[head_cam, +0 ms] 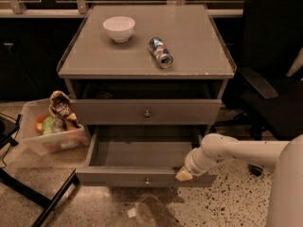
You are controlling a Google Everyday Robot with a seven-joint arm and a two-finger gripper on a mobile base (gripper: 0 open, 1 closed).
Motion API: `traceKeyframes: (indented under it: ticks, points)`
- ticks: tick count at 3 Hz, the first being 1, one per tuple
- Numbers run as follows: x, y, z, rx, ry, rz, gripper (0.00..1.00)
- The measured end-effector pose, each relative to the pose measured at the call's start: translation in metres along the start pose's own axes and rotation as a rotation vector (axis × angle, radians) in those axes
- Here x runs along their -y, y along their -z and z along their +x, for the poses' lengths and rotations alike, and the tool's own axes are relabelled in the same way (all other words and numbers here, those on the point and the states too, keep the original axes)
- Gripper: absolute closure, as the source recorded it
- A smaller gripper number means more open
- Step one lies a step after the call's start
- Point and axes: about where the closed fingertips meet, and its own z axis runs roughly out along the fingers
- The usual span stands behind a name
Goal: Open middle drawer
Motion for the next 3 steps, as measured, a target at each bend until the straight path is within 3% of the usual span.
traceKeyframes:
  ticks: [1,3]
  points:
    - [-0.0071,0.0082,0.0000,0.004,0.008,0.021,1.00]
    - [-0.0114,0.0132,-0.0017,0.013,0.014,0.033,0.59]
